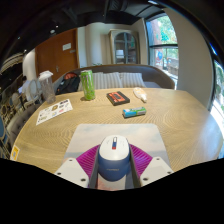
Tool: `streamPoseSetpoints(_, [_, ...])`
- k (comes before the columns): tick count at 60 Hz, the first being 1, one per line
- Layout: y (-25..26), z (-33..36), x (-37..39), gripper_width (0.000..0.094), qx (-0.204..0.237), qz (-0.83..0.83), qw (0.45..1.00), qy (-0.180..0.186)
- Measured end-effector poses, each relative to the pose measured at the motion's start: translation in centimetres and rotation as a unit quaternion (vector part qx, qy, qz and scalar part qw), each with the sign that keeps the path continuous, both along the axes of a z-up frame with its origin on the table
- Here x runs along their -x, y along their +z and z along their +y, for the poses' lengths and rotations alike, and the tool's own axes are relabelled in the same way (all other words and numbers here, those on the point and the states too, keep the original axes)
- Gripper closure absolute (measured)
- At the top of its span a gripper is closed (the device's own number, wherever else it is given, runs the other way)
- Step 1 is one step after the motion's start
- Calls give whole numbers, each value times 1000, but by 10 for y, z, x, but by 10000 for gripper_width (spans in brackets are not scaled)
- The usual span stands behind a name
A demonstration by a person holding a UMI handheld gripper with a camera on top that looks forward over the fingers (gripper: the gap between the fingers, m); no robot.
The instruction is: Arrange mouse
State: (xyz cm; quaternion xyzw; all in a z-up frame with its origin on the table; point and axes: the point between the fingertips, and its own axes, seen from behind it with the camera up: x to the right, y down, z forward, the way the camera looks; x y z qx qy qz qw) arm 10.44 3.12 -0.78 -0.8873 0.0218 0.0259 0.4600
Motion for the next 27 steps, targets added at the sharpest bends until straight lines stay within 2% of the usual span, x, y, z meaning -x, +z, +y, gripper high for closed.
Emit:
streamPoseSetpoints(4, [2,-3,1,345,3,3,1000,7])
streamPoseSetpoints(8, [6,-12,-1,85,1,-2,1000,9])
streamPoseSetpoints(15, [33,-35,-12,94,-32,-11,999,11])
streamPoseSetpoints(27, [50,-109,-34,85,-49,5,999,20])
